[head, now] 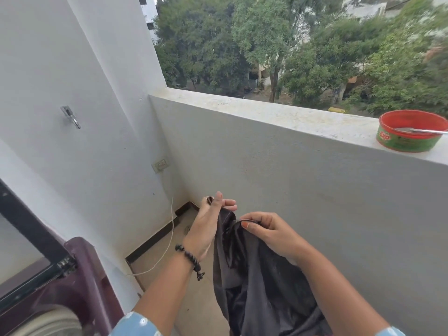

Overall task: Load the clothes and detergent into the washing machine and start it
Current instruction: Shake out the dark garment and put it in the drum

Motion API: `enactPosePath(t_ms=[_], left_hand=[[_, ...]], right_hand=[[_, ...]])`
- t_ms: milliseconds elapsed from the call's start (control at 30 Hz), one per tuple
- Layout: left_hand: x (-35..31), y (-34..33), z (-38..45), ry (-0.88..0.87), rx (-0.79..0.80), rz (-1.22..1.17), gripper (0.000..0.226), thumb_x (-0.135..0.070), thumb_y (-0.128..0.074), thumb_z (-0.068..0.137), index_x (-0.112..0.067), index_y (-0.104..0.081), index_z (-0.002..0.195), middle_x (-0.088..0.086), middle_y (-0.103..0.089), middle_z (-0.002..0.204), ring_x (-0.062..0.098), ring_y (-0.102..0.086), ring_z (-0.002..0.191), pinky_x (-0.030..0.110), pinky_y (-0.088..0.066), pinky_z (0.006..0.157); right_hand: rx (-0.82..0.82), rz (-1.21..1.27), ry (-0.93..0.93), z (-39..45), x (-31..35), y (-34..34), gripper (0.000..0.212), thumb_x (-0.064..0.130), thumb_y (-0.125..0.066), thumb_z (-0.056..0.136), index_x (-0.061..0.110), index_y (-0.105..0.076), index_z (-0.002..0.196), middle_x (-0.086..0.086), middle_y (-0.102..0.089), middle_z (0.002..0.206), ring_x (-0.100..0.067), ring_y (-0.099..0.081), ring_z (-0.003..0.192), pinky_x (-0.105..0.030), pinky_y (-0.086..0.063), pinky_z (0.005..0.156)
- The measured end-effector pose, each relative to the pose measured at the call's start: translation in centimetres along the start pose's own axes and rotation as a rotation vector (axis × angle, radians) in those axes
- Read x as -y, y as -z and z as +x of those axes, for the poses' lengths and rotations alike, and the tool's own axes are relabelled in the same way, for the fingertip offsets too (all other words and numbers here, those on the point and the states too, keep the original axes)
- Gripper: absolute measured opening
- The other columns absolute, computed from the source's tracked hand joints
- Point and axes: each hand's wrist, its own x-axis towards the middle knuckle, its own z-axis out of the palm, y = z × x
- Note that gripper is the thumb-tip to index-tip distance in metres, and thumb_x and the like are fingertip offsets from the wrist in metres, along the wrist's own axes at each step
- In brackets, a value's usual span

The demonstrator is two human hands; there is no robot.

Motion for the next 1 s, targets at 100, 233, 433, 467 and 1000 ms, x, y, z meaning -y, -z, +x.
enactPosePath(t_ms=[100, 233, 433, 467, 1000], left_hand=[[0.2, -1.0, -0.4, -0.026, 0.169, 0.094, 0.090, -0.081, -0.072, 0.051, -0.017, -0.045, 0.107, 0.009, -0.064, 0.120, 0.017, -0.063, 0.115, 0.037, -0.048, 0.103], [0.7, -0.7, -0.3, -0.048, 0.239, 0.320, 0.077, -0.055, -0.087, 0.057, -0.023, -0.037, 0.106, -0.006, -0.057, 0.106, 0.003, -0.060, 0.100, 0.028, -0.051, 0.093], [1.0, -1.0, -0.1, -0.200, 0.133, 0.289, 0.017, -0.023, -0.065, 0.093, -0.016, -0.066, 0.108, 0.003, -0.073, 0.106, 0.020, -0.067, 0.105, 0.038, -0.052, 0.097], [0.9, -1.2, 0.0, -0.212, 0.106, 0.269, 0.015, -0.023, -0.063, 0.095, -0.014, -0.068, 0.105, 0.006, -0.074, 0.103, 0.021, -0.068, 0.101, 0.039, -0.052, 0.095], [-1.9, 1.3, 1.0, -0.244, -0.222, -0.189, 0.022, -0.044, -0.063, 0.081, -0.024, -0.068, 0.072, 0.004, -0.064, 0.080, 0.020, -0.057, 0.082, 0.039, -0.048, 0.083]], right_hand=[[-0.003, 0.034, 0.033, 0.4, 0.7, -0.4, 0.020, 0.009, -0.054, 0.097, 0.012, -0.073, 0.104, 0.007, -0.073, 0.109, -0.004, -0.064, 0.106, -0.018, -0.048, 0.091], [-0.117, 0.129, 0.097, 0.7, 1.4, -0.2, 0.021, -0.001, -0.057, 0.093, 0.011, -0.075, 0.095, -0.001, -0.076, 0.098, -0.012, -0.070, 0.092, -0.022, -0.053, 0.080], [-0.288, 0.194, 0.142, 1.2, 1.4, 0.6, 0.005, 0.003, -0.070, 0.084, 0.006, -0.068, 0.080, -0.010, -0.070, 0.076, -0.015, -0.062, 0.068, -0.022, -0.051, 0.063], [-0.281, 0.186, 0.114, 1.1, 1.2, 0.8, 0.007, 0.009, -0.072, 0.082, 0.006, -0.066, 0.080, -0.010, -0.067, 0.075, -0.016, -0.060, 0.067, -0.022, -0.049, 0.061], [-0.298, 0.012, -0.194, -0.4, -4.9, 5.2, 0.015, 0.007, -0.056, 0.097, -0.001, -0.067, 0.090, -0.013, -0.071, 0.082, -0.022, -0.065, 0.072, -0.034, -0.051, 0.069]])
